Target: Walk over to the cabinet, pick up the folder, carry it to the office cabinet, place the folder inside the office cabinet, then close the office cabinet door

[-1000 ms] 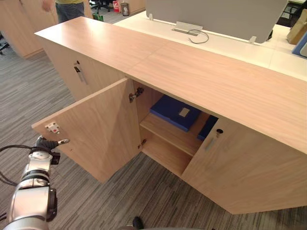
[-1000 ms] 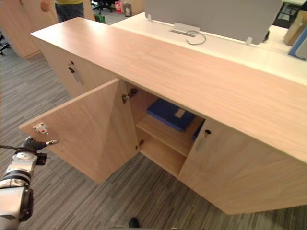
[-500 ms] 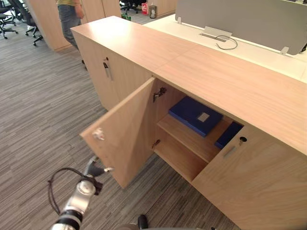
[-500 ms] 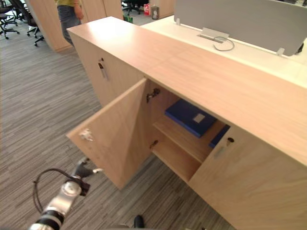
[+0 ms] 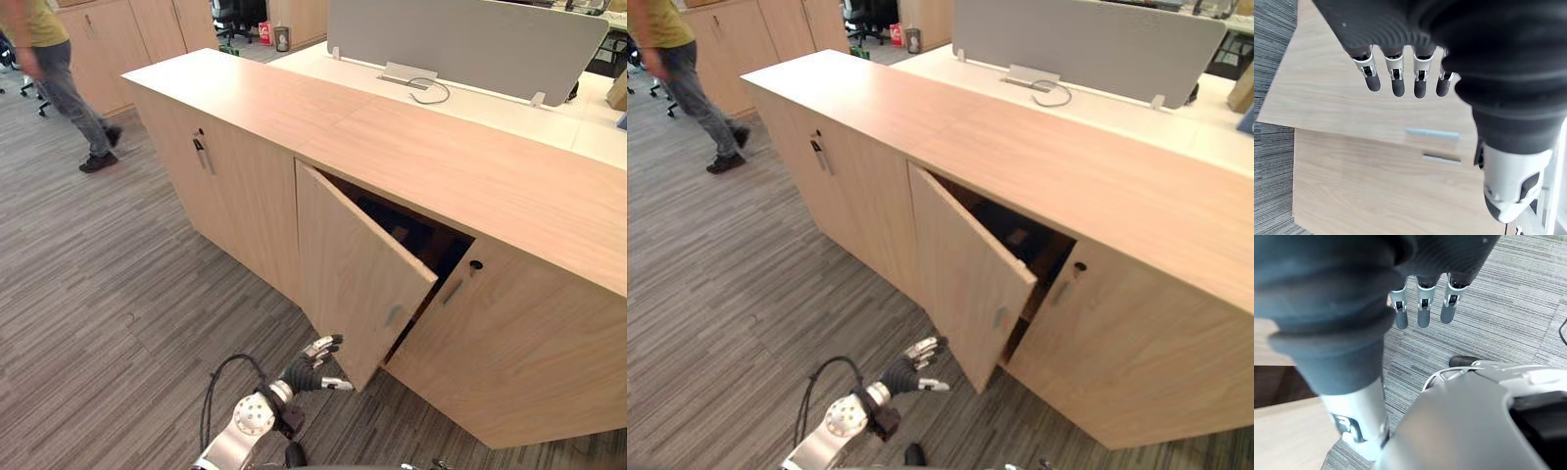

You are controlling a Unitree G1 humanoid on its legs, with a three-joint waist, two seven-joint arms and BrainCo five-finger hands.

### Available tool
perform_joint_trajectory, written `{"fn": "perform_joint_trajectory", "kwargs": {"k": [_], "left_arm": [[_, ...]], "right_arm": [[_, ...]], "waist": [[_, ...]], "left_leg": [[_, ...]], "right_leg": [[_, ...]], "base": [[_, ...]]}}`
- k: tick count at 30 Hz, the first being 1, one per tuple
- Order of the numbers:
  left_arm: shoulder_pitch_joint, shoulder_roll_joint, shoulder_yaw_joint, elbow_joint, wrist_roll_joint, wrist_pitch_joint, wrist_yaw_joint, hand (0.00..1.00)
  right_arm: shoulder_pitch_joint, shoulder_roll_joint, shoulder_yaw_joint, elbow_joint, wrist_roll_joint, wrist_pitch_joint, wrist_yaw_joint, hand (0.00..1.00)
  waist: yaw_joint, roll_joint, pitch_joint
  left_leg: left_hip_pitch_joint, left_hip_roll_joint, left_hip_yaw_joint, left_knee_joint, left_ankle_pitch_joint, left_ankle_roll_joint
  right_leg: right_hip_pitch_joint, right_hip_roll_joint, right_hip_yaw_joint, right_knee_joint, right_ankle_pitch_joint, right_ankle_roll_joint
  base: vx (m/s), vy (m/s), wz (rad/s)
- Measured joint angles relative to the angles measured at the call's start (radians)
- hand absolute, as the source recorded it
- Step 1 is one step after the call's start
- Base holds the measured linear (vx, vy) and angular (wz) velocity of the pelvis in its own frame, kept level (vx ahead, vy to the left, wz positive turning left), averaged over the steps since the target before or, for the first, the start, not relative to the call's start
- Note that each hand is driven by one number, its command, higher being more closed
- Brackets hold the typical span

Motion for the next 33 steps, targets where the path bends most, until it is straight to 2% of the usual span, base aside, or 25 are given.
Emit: {"fn": "perform_joint_trajectory", "kwargs": {"k": [3, 6, 8, 11, 13, 15, 17, 19, 21, 22, 23, 24, 28, 33], "left_arm": [[0.016, -0.035, 0.118, 0.139, -0.034, 0.007, 0.009, 0.00], [0.016, -0.056, 0.213, 0.241, -0.071, 0.015, 0.042, 0.00], [0.017, -0.063, 0.274, 0.298, -0.078, 0.013, 0.071, 0.00], [0.024, -0.082, 0.420, 0.386, -0.157, 0.014, 0.112, 0.00], [0.029, -0.083, 0.496, 0.400, -0.216, 0.015, 0.125, 0.00], [0.051, -0.100, 0.569, 0.399, -0.309, 0.015, 0.128, 0.00], [0.062, -0.123, 0.617, 0.399, -0.384, 0.015, 0.132, 0.00], [0.070, -0.157, 0.666, 0.392, -0.446, 0.014, 0.149, 0.00], [0.088, -0.200, 0.731, 0.393, -0.513, 0.012, 0.167, 0.00], [0.104, -0.223, 0.758, 0.393, -0.535, 0.007, 0.180, 0.00], [0.115, -0.231, 0.767, 0.393, -0.544, 0.006, 0.186, 0.00], [0.135, -0.241, 0.782, 0.401, -0.550, 0.002, 0.190, 0.00], [0.158, -0.261, 0.798, 0.473, -0.503, 0.007, 0.185, 0.00], [0.186, -0.266, 0.801, 0.612, -0.386, 0.027, 0.173, 0.00]], "right_arm": [[-0.010, -0.003, 0.001, -0.001, -0.022, 0.000, 0.002, 0.00], [-0.011, -0.006, 0.028, -0.007, -0.035, 0.001, 0.002, 0.00], [-0.010, -0.003, 0.029, -0.006, -0.035, 0.007, 0.001, 0.00], [-0.011, -0.001, 0.029, 0.003, -0.036, 0.008, -0.002, 0.00], [-0.015, 0.001, 0.025, 0.011, -0.037, 0.008, -0.008, 0.00], [-0.014, -0.016, -0.001, 0.031, -0.042, 0.010, -0.014, 0.00], [-0.007, -0.019, -0.024, 0.031, -0.070, 0.017, -0.023, 0.00], [-0.007, -0.026, -0.055, 0.031, -0.077, 0.025, -0.030, 0.00], [-0.014, -0.033, -0.068, 0.031, -0.076, 0.031, -0.036, 0.00], [-0.018, -0.038, -0.082, 0.030, -0.076, 0.035, -0.037, 0.00], [-0.018, -0.038, -0.090, 0.031, -0.076, 0.035, -0.037, 0.00], [-0.024, -0.036, -0.101, 0.029, -0.077, 0.035, -0.040, 0.00], [-0.007, -0.010, -0.096, -0.012, -0.077, 0.036, -0.044, 0.00], [0.007, 0.001, -0.098, -0.018, -0.064, 0.036, -0.050, 0.00]], "waist": [[0.006, 0.000, -0.001], [0.001, -0.003, -0.003], [0.001, -0.009, -0.001], [0.006, -0.014, -0.002], [0.006, -0.015, 0.005], [0.007, 0.021, 0.009], [0.010, 0.043, 0.011], [0.011, 0.057, 0.020], [0.019, 0.070, 0.030], [0.028, 0.084, 0.029], [0.030, 0.092, 0.027], [0.036, 0.097, 0.028], [0.040, 0.061, 0.014], [0.038, 0.045, -0.024]], "left_leg": [[0.000, 0.014, 0.032, 0.001, 0.000, 0.003], [0.004, 0.029, 0.039, 0.005, 0.000, 0.001], [0.020, 0.042, 0.051, 0.005, -0.003, -0.008], [0.037, 0.075, 0.096, 0.028, -0.025, -0.039], [-0.040, 0.129, 0.119, 0.211, -0.120, -0.048], [-0.113, 0.246, 0.150, 0.475, -0.254, -0.060], [-0.137, 0.291, 0.141, 0.570, -0.283, -0.054], [-0.160, 0.286, 0.060, 0.626, -0.282, -0.053], [-0.179, 0.240, -0.096, 0.648, -0.299, -0.062], [-0.158, 0.189, -0.219, 0.578, -0.315, -0.073], [-0.144, 0.165, -0.281, 0.527, -0.313, -0.077], [-0.109, 0.145, -0.337, 0.439, -0.287, -0.104], [-0.053, 0.105, -0.269, 0.321, -0.234, -0.070], [0.028, 0.091, -0.227, 0.167, -0.172, -0.067]], "right_leg": [[-0.040, -0.008, 0.001, 0.066, -0.028, 0.003], [-0.038, 0.005, -0.010, 0.062, -0.035, 0.004], [-0.013, 0.021, -0.011, 0.027, -0.027, 0.000], [0.031, 0.061, 0.010, -0.055, 0.009, 0.000], [0.032, 0.082, 0.025, -0.074, 0.028, -0.003], [0.046, 0.138, 0.059, -0.076, 0.029, -0.005], [0.051, 0.163, 0.095, -0.077, 0.032, -0.010], [0.046, 0.168, 0.143, -0.077, 0.037, -0.019], [0.039, 0.158, 0.209, -0.076, 0.045, -0.036], [0.019, 0.147, 0.252, -0.068, 0.052, -0.046], [0.004, 0.145, 0.269, -0.057, 0.053, -0.046], [-0.025, 0.139, 0.293, -0.038, 0.051, -0.044], [-0.018, 0.078, 0.310, -0.058, 0.065, -0.023], [-0.027, 0.062, 0.336, -0.086, 0.073, -0.013]], "base": [[0.02, -0.025, -0.24], [0.03, -0.058, -0.13], [0.02, -0.069, -0.17], [0.00, -0.089, -0.39], [-0.06, -0.146, -0.59], [-0.03, -0.191, -0.73], [0.01, -0.087, -0.67], [-0.02, -0.007, -0.63], [-0.01, 0.069, -0.84], [0.01, 0.164, -0.93], [0.01, 0.187, -0.98], [-0.04, 0.214, -0.58], [-0.03, 0.185, -0.29], [0.05, 0.050, -0.21]]}}
